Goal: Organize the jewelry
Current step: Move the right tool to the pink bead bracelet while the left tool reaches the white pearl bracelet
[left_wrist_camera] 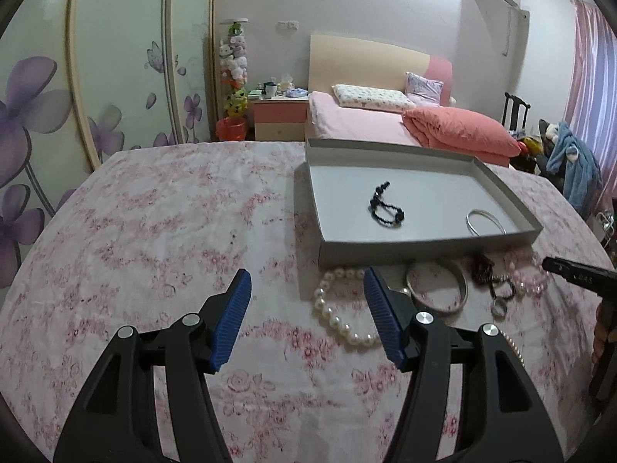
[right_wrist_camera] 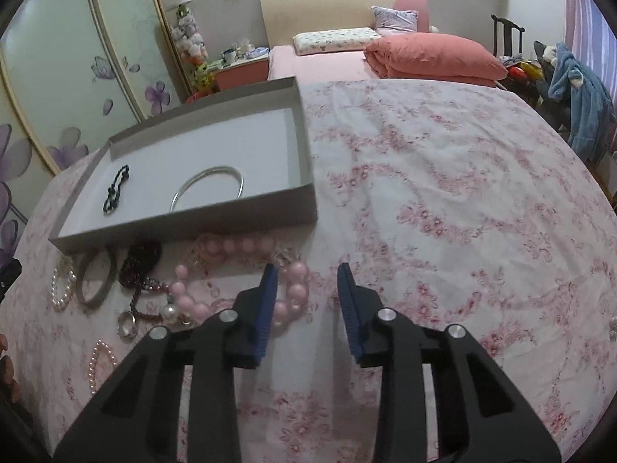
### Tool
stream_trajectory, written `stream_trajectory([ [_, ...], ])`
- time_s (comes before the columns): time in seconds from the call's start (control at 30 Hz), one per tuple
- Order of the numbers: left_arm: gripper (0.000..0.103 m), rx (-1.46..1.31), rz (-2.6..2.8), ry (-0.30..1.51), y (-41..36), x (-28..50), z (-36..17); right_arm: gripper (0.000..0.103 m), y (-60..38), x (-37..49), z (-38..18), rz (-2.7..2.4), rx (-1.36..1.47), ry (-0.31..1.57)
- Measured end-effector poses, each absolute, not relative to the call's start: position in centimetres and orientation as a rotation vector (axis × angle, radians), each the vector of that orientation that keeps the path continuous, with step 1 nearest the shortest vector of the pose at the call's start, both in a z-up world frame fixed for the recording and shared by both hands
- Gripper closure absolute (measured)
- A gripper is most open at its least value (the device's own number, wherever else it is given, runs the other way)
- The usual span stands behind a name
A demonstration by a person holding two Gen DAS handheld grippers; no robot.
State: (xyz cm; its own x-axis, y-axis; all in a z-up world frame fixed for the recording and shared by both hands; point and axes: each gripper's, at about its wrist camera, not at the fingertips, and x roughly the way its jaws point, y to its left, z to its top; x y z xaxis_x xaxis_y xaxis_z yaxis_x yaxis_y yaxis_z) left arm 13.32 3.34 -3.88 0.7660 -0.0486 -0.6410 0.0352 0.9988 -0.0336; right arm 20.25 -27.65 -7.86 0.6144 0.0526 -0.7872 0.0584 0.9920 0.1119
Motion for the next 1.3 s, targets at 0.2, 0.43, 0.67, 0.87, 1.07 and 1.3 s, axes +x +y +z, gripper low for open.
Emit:
stream_trajectory([
  [0.2, 0.042, -0.005, -0.06, 0.727, 3.0, 13.1, -4.8, 0.07, -27.2, 21.0, -8.4, -0.002, 0.09, 0.924],
  [0.43, 0.042, 0.021, -0.075, 0.806, 1.8, 13.8, -6.4, 0.069, -26.7, 21.6, -8.6, 0.008, 0.05, 0.923],
  [0.67, 0.046, 0.029, -0.037, 0.875, 1.5, 15.3, -7.8, 0.086, -26.4, 21.4, -8.6, 0.004, 0.026, 0.914],
  [0.87, 0.068, 0.031, -0.009, 0.903, 1.6, 16.2, -8.3, 0.086, -26.5, 21.3, -8.7, -0.001, 0.015, 0.909],
  [1.07, 0.087, 0.053, -0.003, 0.895, 1.5, 16.1, -8.3, 0.086, -26.4, 21.3, -8.7, -0.001, 0.014, 0.91],
  [1.3, 0.092, 0.059, -0.02, 0.89, 1.8, 15.6, -8.1, 0.087, -26.8, 20.7, -8.7, -0.001, 0.052, 0.908],
])
